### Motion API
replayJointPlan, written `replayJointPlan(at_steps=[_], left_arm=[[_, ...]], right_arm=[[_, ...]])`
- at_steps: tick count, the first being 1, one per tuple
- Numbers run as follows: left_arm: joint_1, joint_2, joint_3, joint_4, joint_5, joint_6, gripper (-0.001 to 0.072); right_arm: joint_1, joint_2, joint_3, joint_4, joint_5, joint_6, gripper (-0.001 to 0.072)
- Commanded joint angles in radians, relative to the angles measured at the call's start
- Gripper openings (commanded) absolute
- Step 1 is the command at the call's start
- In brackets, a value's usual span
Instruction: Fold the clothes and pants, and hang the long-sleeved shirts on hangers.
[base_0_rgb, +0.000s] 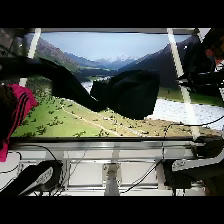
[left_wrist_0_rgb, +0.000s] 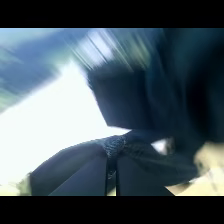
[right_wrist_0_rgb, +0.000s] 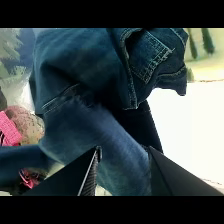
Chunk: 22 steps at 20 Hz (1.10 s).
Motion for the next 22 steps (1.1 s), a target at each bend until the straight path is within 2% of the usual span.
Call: replayJointPlan(at_steps=[1,6,9,14,17,19,22], left_arm=[[0.069,0.097,0.001,0.053,0.114,-0.084,0.0013],[0.075,0.051,0.000,0.054,0.074,-0.084,0.0013],[0.075,0.041,0.000,0.145,0.062,-0.096,0.0013],[0.075,0.038,0.000,0.311,-0.119,-0.148,0.0012],[0.075,0.038,0.000,0.325,-0.157,-0.148,0.0012],[0.073,0.038,0.000,0.317,-0.156,-0.181,0.0013],[0.068,0.038,0.000,0.314,-0.157,-0.200,0.0013]], right_arm=[[0.000,-0.003,0.000,-0.021,-0.006,0.000,0.0347],[0.000,-0.003,0.000,-0.026,-0.001,0.002,0.0347],[0.001,-0.003,0.000,-0.043,-0.046,0.004,0.0347],[0.061,-0.026,0.000,-0.191,-0.097,0.071,0.0349],[0.122,-0.084,0.000,-0.201,-0.121,0.071,0.0361],[0.162,-0.112,0.000,-0.201,-0.173,0.079,0.0553],[0.209,-0.138,0.000,-0.203,-0.280,0.201,0.0556]])
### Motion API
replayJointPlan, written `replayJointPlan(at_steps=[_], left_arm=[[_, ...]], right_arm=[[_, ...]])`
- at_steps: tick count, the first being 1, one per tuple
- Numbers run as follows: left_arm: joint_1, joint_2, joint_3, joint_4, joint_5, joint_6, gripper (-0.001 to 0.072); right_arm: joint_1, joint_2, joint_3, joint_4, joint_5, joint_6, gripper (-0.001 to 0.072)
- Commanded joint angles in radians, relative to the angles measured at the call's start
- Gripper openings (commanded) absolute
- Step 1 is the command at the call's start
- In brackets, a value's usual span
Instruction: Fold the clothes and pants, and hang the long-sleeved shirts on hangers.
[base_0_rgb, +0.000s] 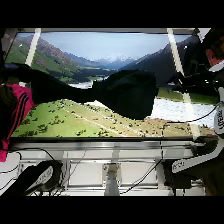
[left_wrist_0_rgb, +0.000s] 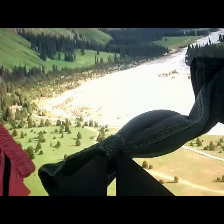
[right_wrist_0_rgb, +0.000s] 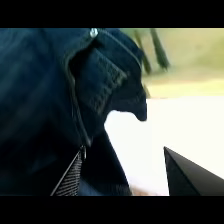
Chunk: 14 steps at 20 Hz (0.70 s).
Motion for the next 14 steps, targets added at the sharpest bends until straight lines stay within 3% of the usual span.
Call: replayJointPlan(at_steps=[1,3,11,13,14], left_arm=[[-0.005,-0.001,0.000,0.008,-0.019,-0.026,0.0012],[-0.005,-0.001,0.000,-0.002,-0.021,-0.025,0.0013],[-0.005,-0.001,0.000,-0.002,-0.023,-0.025,0.0012],[-0.005,-0.001,0.000,-0.002,-0.023,-0.025,0.0013],[-0.005,-0.001,0.000,-0.002,-0.023,-0.025,0.0013]], right_arm=[[0.058,-0.036,0.000,-0.012,-0.114,0.144,0.0556],[0.082,-0.053,0.000,-0.011,-0.119,0.224,0.0539],[0.180,-0.113,0.000,-0.013,-0.170,0.237,0.0509],[0.177,-0.109,0.003,-0.014,-0.179,0.236,0.0058],[0.169,-0.105,0.006,-0.010,-0.174,0.236,0.0049]])
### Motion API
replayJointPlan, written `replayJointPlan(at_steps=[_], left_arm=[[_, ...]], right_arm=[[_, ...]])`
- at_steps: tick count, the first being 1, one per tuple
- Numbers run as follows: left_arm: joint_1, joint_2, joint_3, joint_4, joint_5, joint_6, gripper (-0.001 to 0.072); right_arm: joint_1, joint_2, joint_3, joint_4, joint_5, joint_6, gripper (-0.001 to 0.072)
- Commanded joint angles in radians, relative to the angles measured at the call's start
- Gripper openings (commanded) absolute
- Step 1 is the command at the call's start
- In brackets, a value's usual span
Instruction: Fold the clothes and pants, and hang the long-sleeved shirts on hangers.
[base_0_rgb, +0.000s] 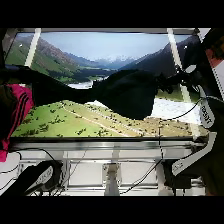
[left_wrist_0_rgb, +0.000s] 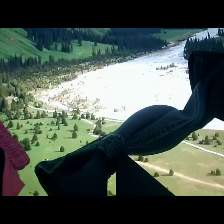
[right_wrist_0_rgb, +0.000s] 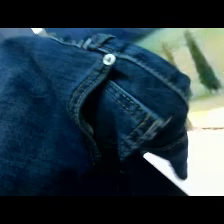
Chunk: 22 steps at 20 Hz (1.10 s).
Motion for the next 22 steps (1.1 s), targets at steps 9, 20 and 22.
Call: replayJointPlan(at_steps=[9,20,22], left_arm=[[0.101,-0.001,0.000,0.203,0.448,-0.208,0.0012],[0.128,-0.003,0.000,0.204,0.548,-0.254,0.0012],[0.128,-0.012,0.000,0.204,0.448,-0.220,0.0012]], right_arm=[[-0.146,0.220,0.373,-0.013,-0.040,-0.002,0.0047],[-0.155,0.278,0.546,-0.226,0.015,0.000,0.0046],[-0.155,0.280,0.546,-0.285,0.045,0.000,0.0045]])
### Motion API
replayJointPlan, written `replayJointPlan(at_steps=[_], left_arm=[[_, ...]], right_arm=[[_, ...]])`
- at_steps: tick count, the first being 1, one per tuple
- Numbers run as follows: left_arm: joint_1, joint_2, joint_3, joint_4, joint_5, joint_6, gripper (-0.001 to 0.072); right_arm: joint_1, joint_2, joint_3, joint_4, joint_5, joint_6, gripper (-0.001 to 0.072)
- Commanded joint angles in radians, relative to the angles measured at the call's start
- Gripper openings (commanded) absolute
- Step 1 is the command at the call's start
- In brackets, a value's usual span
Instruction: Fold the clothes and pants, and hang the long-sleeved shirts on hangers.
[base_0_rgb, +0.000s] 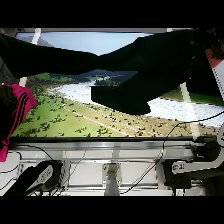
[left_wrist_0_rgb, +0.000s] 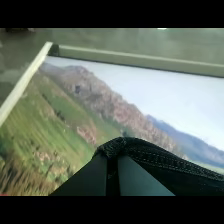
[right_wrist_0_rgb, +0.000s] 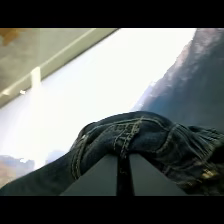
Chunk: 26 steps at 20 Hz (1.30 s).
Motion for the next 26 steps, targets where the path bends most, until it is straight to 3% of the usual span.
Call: replayJointPlan(at_steps=[1,7,11,16,20,22,23,26], left_arm=[[0.001,-0.011,-0.001,0.005,-0.146,0.047,0.0012],[-0.008,-0.015,-0.127,0.005,-0.345,0.141,0.0011],[-0.061,-0.021,-0.317,-0.003,-0.318,0.161,0.0010],[-0.212,-0.166,-0.398,-0.041,-0.003,0.127,0.0010],[-0.259,-0.264,-0.398,-0.041,0.561,-0.157,0.0011],[-0.256,-0.293,-0.398,-0.041,0.826,-0.198,0.0011],[-0.246,-0.313,-0.397,-0.041,0.892,-0.198,0.0011],[-0.200,-0.415,-0.397,-0.065,0.919,-0.199,0.0013]], right_arm=[[0.000,0.008,0.005,-0.120,0.058,0.001,0.0046],[0.000,0.080,-0.117,-0.170,0.101,-0.005,0.0044],[0.000,0.164,-0.216,-0.168,0.130,-0.054,0.0045],[0.000,0.180,-0.252,-0.166,0.186,-0.097,0.0045],[0.000,0.175,-0.255,-0.172,0.183,-0.097,0.0046],[0.000,0.172,-0.261,-0.178,0.180,-0.097,0.0046],[0.000,0.168,-0.265,-0.178,0.179,-0.098,0.0046],[0.001,0.146,-0.271,-0.161,0.191,-0.099,0.0046]])
